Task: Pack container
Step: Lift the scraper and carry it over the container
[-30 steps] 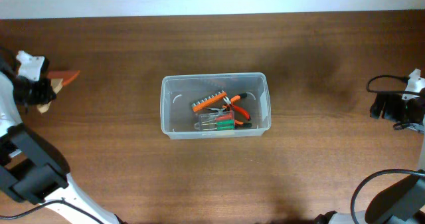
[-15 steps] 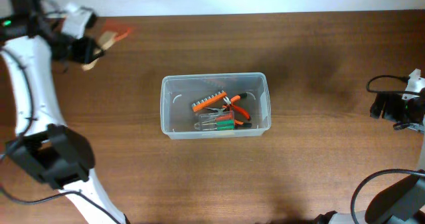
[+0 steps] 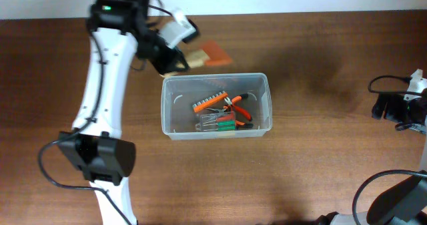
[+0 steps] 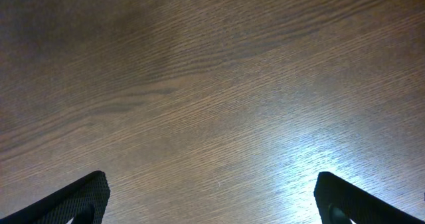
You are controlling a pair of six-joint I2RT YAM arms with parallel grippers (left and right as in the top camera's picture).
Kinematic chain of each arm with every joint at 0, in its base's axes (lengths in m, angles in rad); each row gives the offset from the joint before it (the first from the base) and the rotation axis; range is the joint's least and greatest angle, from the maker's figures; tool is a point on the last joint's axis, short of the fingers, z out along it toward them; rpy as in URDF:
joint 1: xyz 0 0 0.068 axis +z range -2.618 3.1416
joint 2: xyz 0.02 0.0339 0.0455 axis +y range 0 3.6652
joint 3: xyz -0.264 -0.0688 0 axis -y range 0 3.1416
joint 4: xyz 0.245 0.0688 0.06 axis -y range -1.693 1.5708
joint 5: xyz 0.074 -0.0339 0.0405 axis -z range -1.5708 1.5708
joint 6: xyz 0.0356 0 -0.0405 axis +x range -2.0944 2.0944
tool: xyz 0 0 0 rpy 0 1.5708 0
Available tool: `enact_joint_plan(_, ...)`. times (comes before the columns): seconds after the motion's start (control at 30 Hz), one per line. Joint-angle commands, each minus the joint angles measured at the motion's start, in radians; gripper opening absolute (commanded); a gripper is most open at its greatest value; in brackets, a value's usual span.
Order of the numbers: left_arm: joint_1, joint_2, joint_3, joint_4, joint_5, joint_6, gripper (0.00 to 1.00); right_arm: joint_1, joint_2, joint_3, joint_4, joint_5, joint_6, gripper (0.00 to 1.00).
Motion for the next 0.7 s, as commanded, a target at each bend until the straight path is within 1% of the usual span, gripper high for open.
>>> enact_joint_plan(0.0, -0.055, 0.005, 0.019, -0.042, 0.026, 0.093, 0.02, -0.001, -0.008, -0.001, 0.0, -0.009, 0.012, 0.99)
enact_joint_plan(0.17, -0.101, 0.005, 0.015, -0.066, 0.014, 0.111, 0.02, -0.001, -0.008, -0.001, 0.0, -0.009, 0.012, 0.99)
enact_joint_plan(0.37, -0.101, 0.006, -0.008, -0.042, -0.002, 0.111, 0.02, -0.001, -0.008, -0.001, 0.0, -0.009, 0.012, 0.99)
enact_joint_plan(0.53, -0.102, 0.007, -0.134, 0.05, -0.01, 0.11, 0.02, -0.001, -0.008, -0.001, 0.0, -0.009, 0.011, 0.99)
enact_joint_plan(0.67, -0.102, 0.007, -0.208, 0.11, 0.045, 0.11, 0.02, -0.001, -0.008, -0.001, 0.0, -0.009, 0.012, 0.99)
